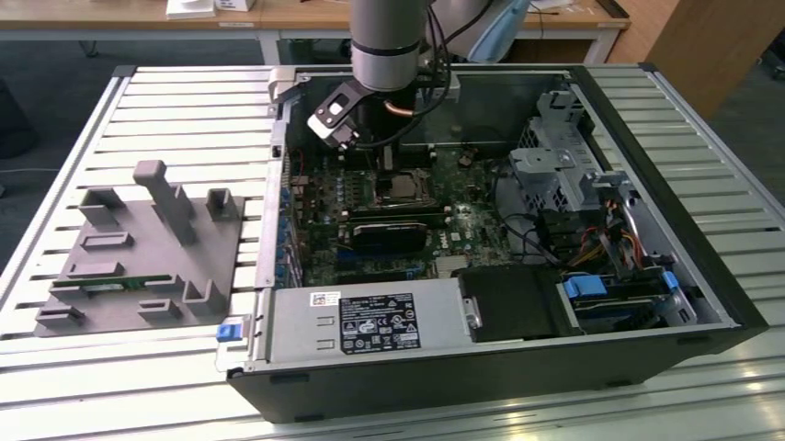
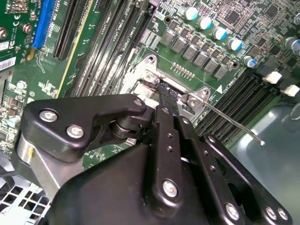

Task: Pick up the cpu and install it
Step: 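Close the cpu cover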

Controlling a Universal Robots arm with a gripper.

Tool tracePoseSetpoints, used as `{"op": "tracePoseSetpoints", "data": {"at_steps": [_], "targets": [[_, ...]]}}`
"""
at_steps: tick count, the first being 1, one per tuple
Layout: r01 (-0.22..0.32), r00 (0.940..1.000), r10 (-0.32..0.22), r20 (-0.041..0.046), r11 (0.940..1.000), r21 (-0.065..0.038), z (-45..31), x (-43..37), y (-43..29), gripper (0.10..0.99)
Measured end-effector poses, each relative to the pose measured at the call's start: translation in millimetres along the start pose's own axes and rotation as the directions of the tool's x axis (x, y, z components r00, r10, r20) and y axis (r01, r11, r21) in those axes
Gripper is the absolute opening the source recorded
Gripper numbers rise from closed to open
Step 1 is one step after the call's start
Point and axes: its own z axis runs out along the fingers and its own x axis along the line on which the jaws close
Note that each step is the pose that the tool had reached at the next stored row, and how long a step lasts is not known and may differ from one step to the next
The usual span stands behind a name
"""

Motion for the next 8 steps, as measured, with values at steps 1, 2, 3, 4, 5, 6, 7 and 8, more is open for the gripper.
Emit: {"op": "tracePoseSetpoints", "data": {"at_steps": [1, 2, 3, 4, 5, 6, 7, 8], "targets": [[0.000, 1.0000, 0.000, 0.0001, 1.0000, 0.000, 0.9, 0.0, 0.0, 0.106], [0.000, 1.0000, 0.000, -0.0001, 1.0000, 0.000, 1.8, 0.1, 0.0, 0.106], [0.000, 1.0000, 0.000, 0.0000, 1.0000, 0.000, 2.7, 0.1, -0.1, 0.106], [0.000, 1.0000, 0.000, 0.0001, 1.0000, 0.000, 3.4, 0.2, -0.1, 0.106], [0.000, 1.0000, 0.000, 0.0001, 1.0000, 0.000, 4.0, 0.2, -0.1, 0.106], [0.000, 1.0000, 0.000, 0.0002, 1.0000, 0.000, 4.5, 0.2, -0.1, 0.106], [0.000, 1.0000, 0.000, 0.0003, 1.0000, 0.000, 5.1, 0.2, -0.2, 0.106], [0.000, 1.0000, 0.000, 0.0000, 1.0000, 0.000, 5.7, 0.3, -0.1, 0.106]]}}
